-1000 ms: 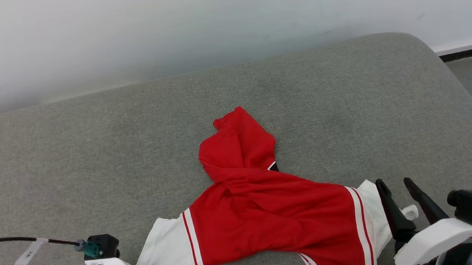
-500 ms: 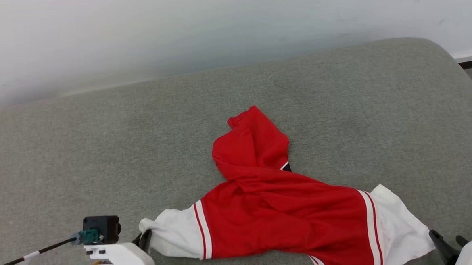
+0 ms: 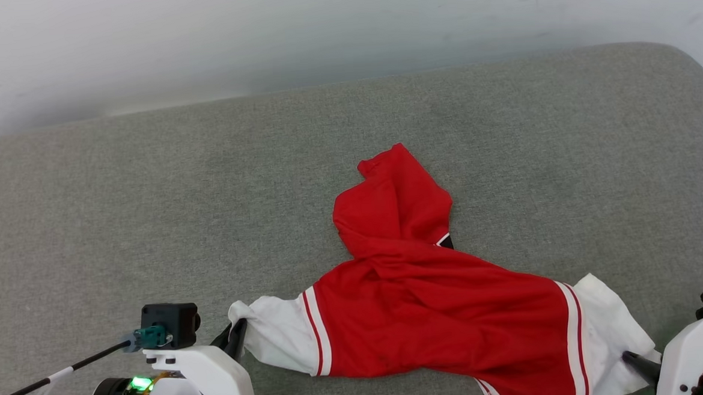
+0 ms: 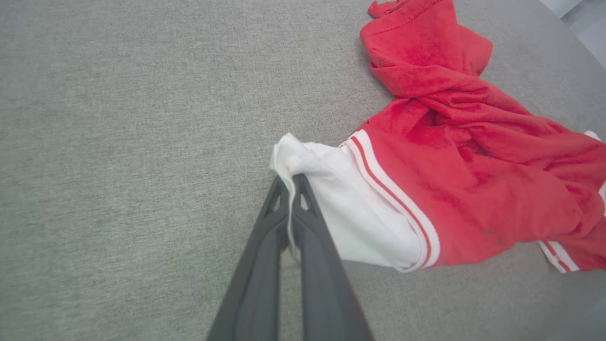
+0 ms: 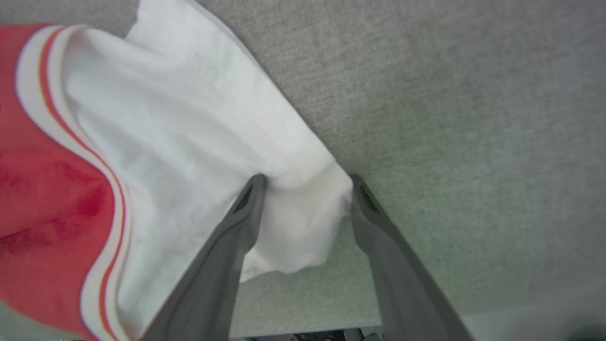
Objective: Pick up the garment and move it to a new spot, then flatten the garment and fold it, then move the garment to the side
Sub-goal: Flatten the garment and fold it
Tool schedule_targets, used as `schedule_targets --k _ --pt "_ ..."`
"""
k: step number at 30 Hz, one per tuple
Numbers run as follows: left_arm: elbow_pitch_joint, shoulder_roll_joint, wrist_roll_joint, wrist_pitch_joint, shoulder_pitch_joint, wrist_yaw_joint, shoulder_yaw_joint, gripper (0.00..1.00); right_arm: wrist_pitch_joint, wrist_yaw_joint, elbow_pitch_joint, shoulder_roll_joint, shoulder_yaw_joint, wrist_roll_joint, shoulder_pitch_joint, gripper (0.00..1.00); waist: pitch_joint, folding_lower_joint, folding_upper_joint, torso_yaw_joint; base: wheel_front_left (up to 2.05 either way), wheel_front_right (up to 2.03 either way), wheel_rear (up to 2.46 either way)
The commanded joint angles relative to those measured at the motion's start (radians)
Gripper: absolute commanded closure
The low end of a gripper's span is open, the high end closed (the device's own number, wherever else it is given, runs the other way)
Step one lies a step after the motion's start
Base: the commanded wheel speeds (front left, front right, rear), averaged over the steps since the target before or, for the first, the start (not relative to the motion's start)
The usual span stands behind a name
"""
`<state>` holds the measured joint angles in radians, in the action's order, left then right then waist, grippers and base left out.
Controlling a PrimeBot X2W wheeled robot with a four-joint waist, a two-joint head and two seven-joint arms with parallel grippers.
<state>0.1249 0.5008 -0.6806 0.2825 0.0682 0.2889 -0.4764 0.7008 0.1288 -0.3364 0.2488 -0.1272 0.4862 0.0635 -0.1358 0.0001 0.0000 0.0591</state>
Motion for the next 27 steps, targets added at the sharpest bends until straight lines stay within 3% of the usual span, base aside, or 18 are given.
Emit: schedule_targets --k 1,9,17,27 --pt "-0.001 -0.002 -0.001 -0.006 0.009 -0.006 0.001 1.00 0.023 0.003 -0.036 -0.031 0.035 0.010 -0.009 1.00 0.002 -0.0001 0.0000 -0.002 0.00 0.00 0.00" --pt "-0.003 0.001 0.019 -0.080 0.025 -0.006 0.027 1.00 -0.068 0.001 0.084 0.036 0.022 -0.017 0.031 1.00 0.041 -0.0001 0.0000 0.006 0.00 0.00 0.00" --pt "-0.032 0.017 0.058 -0.165 0.130 -0.032 0.069 1.00 -0.193 0.002 0.215 0.039 0.053 -0.050 0.150 1.00 0.115 -0.0001 0.0000 0.026 0.00 0.00 0.00" --pt "-0.172 -0.016 0.031 -0.218 0.452 -0.104 0.142 1.00 -0.266 0.002 0.161 0.024 0.112 -0.068 0.457 1.00 0.108 -0.0001 0.0000 0.014 0.00 0.00 0.00"
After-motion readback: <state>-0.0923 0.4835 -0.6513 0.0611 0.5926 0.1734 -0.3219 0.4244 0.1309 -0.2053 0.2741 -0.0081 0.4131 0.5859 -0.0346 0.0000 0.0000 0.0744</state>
